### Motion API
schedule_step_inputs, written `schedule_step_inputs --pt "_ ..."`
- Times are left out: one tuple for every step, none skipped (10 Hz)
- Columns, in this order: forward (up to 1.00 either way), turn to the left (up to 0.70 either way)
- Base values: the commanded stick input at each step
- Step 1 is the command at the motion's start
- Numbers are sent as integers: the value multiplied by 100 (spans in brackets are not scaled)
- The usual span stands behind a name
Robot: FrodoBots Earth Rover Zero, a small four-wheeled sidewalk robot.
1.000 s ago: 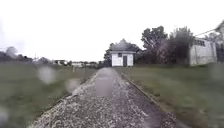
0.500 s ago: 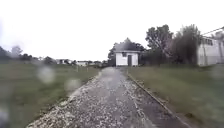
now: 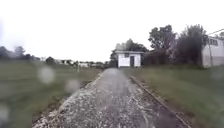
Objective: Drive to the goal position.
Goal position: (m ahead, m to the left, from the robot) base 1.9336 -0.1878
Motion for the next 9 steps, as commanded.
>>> schedule_step_inputs --pt "70 0" --pt "70 0" --pt "70 0" --pt "70 0" --pt "70 0" --pt "70 0" --pt "70 0" --pt "70 0" --pt "70 0"
